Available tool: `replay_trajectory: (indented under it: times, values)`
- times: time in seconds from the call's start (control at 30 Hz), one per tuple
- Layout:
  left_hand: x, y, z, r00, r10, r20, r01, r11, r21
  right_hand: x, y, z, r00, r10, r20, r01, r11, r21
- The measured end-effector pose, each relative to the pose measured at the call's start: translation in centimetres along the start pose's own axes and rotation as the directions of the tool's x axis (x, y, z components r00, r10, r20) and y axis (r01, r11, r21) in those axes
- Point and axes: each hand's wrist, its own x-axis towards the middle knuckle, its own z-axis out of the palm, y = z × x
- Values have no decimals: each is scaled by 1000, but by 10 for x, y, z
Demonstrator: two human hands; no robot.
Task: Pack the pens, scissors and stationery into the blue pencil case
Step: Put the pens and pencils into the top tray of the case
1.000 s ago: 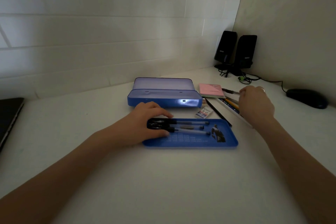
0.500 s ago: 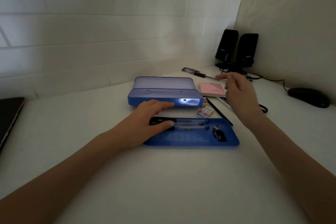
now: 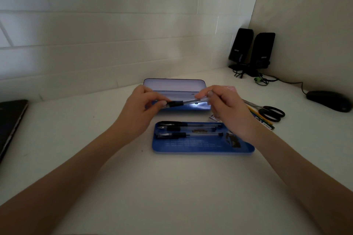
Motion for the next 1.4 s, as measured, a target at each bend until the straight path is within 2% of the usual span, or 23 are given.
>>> replay_trajectory:
  times: [0.23, 0.33, 0.47, 0.63, 0.77, 0.93, 1.07, 1.4]
  values:
    - [-4, 3, 1, 990, 20, 138, -23, 1000, 20, -3, -1, 0, 999, -37, -20, 34, 991, -130]
    - [-3, 8, -7, 987, 42, 154, -44, 999, 12, -2, -10, -11, 993, -16, 113, 34, 986, -164]
    - [-4, 19, -16, 966, 60, 252, -58, 998, -17, -2, -22, -28, 940, 4, 341, 54, 986, -159]
    - [-9, 24, -16, 896, 59, 440, -62, 998, -7, -7, -19, -23, 874, 136, 466, 9, 956, -294]
    - [-12, 22, -13, 859, 43, 510, -77, 996, 46, -9, -14, -14, 787, 230, 572, 3, 927, -376]
    - [-10, 17, -11, 875, 87, 476, -172, 975, 138, -8, -14, -8, 806, 222, 549, 20, 916, -400]
    - [-9, 16, -9, 883, 100, 459, -179, 975, 132, -7, -13, -6, 850, 183, 494, 40, 913, -407]
    - [-8, 10, -8, 870, 101, 482, -167, 981, 95, -9, -10, 1, 887, 147, 438, 43, 918, -394]
